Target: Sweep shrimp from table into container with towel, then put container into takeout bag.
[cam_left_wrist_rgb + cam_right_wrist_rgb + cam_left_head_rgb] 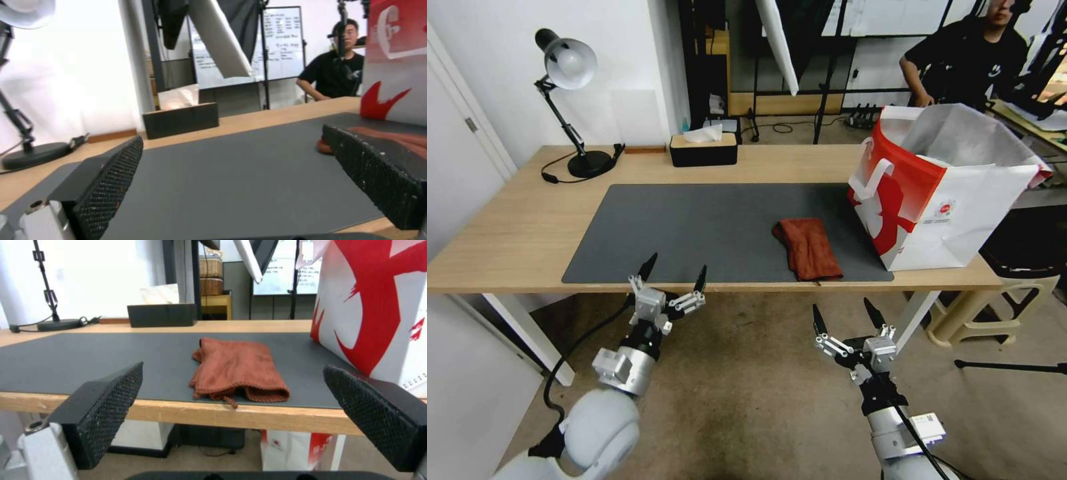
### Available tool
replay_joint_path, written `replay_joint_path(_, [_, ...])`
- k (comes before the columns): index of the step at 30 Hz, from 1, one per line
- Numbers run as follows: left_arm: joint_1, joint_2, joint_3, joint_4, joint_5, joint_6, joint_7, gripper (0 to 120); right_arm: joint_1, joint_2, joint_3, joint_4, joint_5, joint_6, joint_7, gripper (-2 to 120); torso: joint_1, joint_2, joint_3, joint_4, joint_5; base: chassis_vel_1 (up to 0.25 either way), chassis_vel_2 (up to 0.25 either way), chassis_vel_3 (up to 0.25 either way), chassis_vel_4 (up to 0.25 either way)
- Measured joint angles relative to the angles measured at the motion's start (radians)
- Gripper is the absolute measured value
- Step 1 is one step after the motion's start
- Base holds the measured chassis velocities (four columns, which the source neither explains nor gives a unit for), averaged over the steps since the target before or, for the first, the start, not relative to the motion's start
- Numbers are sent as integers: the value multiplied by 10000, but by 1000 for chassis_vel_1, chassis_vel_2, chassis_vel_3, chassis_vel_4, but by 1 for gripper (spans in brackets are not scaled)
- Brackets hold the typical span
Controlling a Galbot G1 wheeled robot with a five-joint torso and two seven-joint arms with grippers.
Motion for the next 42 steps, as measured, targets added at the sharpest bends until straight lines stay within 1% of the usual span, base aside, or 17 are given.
replay_joint_path(1, [0, 0, 0, 0, 0, 0, 0, 100, 0, 0, 0, 0, 0, 0, 0, 100, 0, 0, 0, 0, 0, 0, 0, 0, 0])
replay_joint_path(4, [205, -227, -20, 34, 291, -137, -302, 100, -41, 24, 52, 76, 0, -9, 57, 100, 1, 0, 0, 1, 0, 0, 0, 0, 0])
replay_joint_path(5, [205, -227, -20, 34, 291, -137, -302, 100, -41, 24, 52, 76, 0, -9, 57, 100, 1, 0, 0, 1, 0, 0, 0, 0, 0])
replay_joint_path(8, [502, -563, -61, 166, 635, -395, -556, 100, -66, 47, 152, 90, 21, 78, 63, 100, 1, -1, 0, 2, -2, 0, 0, 0, 0])
replay_joint_path(9, [502, -563, -61, 166, 635, -395, -556, 100, -66, 47, 152, 90, 21, 78, 63, 100, 1, -1, 0, 2, -2, 0, 0, 0, 0])
replay_joint_path(11, [793, -876, -65, 287, 952, -554, -735, 100, -30, 47, 239, 88, 85, 125, 52, 100, 2, -2, 1, 2, 0, 0, 0, 0, 0])
replay_joint_path(12, [881, -968, -51, 332, 1055, -614, -778, 100, -16, 39, 264, 85, 101, 131, 41, 100, 2, -2, 1, 2, -1, 0, 0, 0, 0])
replay_joint_path(13, [881, -968, -51, 332, 1055, -614, -778, 100, -16, 39, 264, 85, 101, 131, 41, 100, 2, -2, 1, 2, -1, 0, 0, 0, 0])
replay_joint_path(14, [988, -1116, -15, 406, 1229, -676, -840, 100, 6, 20, 284, 77, 126, 137, 27, 100, 1, -1, 1, 3, 0, 0, 0, 0, 0])
replay_joint_path(16, [1042, -1322, 14, 493, 1389, -704, -902, 100, 29, -4, 298, 59, 147, 144, 11, 100, 2, -1, 1, 3, 0, 0, 0, 0, 0])
replay_joint_path(17, [1042, -1322, 14, 493, 1389, -704, -902, 100, 29, -4, 298, 59, 147, 144, 11, 100, 2, -1, 1, 3, 0, 0, 0, 0, 0])
replay_joint_path(18, [1069, -1471, 31, 558, 1483, -739, -936, 100, 42, -8, 303, 51, 154, 147, 8, 100, 2, -1, 1, 2, 0, 0, 0, 0, 0])
replay_joint_path(20, [1085, -1528, 38, 586, 1516, -756, -949, 100, 50, -8, 308, 45, 157, 150, 8, 100, 1, -2, 1, 1, 0, 0, 0, 0, 0])
replay_joint_path(21, [1116, -1621, 50, 642, 1596, -816, -958, 100, 61, -8, 322, 26, 168, 155, 9, 100, 2, -2, 1, 2, -1, 0, 0, 0, 0])
replay_joint_path(29, [1260, -1827, 108, 877, 1815, -1060, -1026, 100, 97, -17, 347, -17, 243, 194, 2, 100, 1, -1, 1, 3, -3, 0, 0, 0, 0])
replay_joint_path(42, [1243, -1829, 121, 888, 1795, -1057, -1028, 100, 102, -22, 354, -23, 255, 205, -9, 100, 2, -2, 1, 2, -1, 0, 0, 0, 0])
